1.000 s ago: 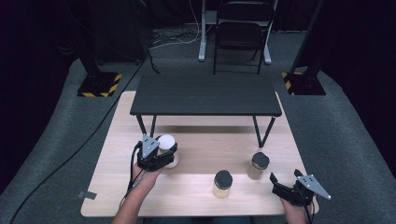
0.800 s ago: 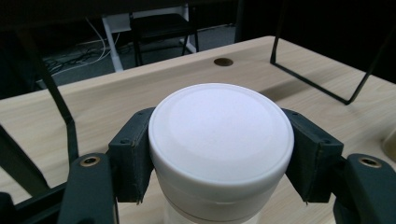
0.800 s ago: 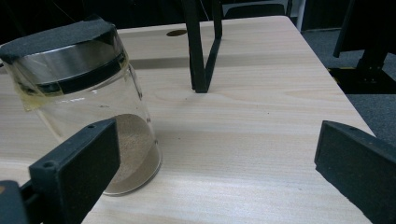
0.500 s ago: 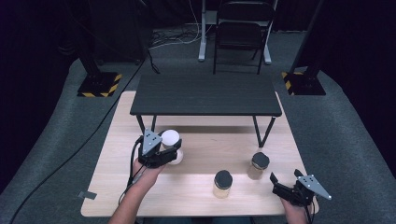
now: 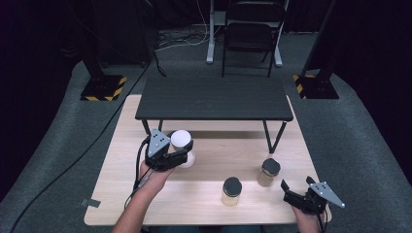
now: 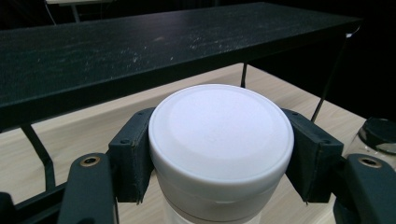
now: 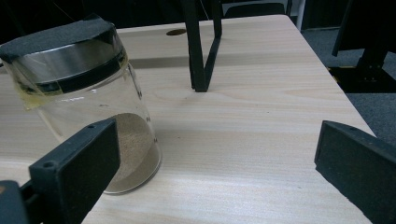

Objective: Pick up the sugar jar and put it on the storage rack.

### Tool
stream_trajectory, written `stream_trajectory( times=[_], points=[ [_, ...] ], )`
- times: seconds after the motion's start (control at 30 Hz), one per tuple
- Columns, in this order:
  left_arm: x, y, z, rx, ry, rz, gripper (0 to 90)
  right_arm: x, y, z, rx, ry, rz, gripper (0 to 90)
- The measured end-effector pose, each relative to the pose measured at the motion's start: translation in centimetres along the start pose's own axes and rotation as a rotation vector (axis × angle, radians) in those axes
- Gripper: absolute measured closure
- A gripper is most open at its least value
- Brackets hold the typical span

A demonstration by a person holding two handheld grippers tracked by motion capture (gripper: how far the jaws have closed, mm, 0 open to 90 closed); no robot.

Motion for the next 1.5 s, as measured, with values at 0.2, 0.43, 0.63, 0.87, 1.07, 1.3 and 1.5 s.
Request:
stream_trajectory(
  times=[0.2,0.43,0.63,0.87,1.07,1.3,1.5],
  points=[
    [-0.5,-1.3,0.1,-0.010,0.009,-0.007,33.3,0.0,0.0,0.1,-0.002,0.000,-0.006,0.0],
    [-0.8,-3.6,0.7,-0.025,0.014,-0.022,33.3,0.0,0.0,0.0,-0.002,0.001,-0.007,0.0],
    [-0.8,-5.6,1.1,-0.032,0.024,-0.035,33.3,0.2,0.0,0.1,-0.002,0.010,0.013,0.0],
    [-0.8,-7.1,1.0,-0.036,0.036,-0.042,33.3,0.2,0.1,0.2,-0.020,0.009,0.007,0.0],
    [-0.8,-8.0,0.4,-0.027,0.044,-0.053,33.3,0.1,0.0,0.2,-0.022,0.002,-0.001,0.0],
    [-1.0,-9.3,0.0,-0.030,0.051,-0.060,33.3,0.1,0.0,0.2,-0.024,0.000,-0.002,0.0],
    [-1.2,-10.9,0.1,-0.042,0.050,-0.076,33.3,0.1,0.1,0.3,-0.028,0.000,-0.004,0.0]
  ],
)
Point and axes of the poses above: each handheld gripper's, and its own axes: z roughly backward along the jaws, y roughly out of its underside, x roughly to its left, the point moved 2 cm from there along -z, roughly forward along the jaws, and after that the axes turned 11 degrees about y, right-handed, at the moved point
